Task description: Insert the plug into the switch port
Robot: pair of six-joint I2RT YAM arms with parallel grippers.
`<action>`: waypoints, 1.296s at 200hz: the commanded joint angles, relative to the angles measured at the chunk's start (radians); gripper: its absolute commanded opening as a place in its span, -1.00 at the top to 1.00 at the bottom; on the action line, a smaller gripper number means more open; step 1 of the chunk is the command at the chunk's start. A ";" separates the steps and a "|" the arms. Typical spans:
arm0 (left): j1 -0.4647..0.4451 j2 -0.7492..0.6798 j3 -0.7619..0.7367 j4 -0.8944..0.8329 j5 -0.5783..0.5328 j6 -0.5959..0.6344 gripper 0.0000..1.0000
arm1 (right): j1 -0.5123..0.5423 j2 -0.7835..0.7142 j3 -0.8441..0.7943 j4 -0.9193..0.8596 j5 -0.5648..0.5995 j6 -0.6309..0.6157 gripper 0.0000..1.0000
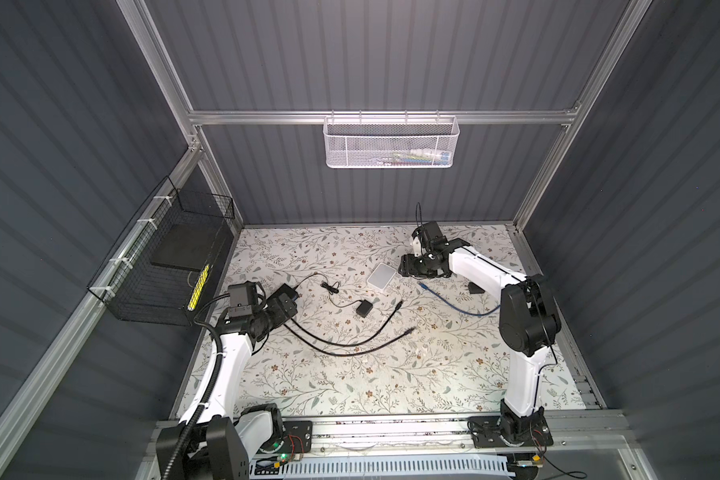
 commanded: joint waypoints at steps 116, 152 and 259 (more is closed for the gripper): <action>-0.634 0.450 0.337 0.055 -0.304 0.136 -1.00 | 0.013 0.181 0.258 -0.132 0.019 0.064 -0.49; -0.714 0.672 0.542 0.042 -0.350 0.236 -1.00 | -0.005 0.164 0.273 -0.115 0.006 0.095 -0.50; -0.736 1.056 0.957 -0.006 -0.332 0.375 -1.00 | -0.187 -0.150 -0.241 0.127 -0.158 0.104 -0.51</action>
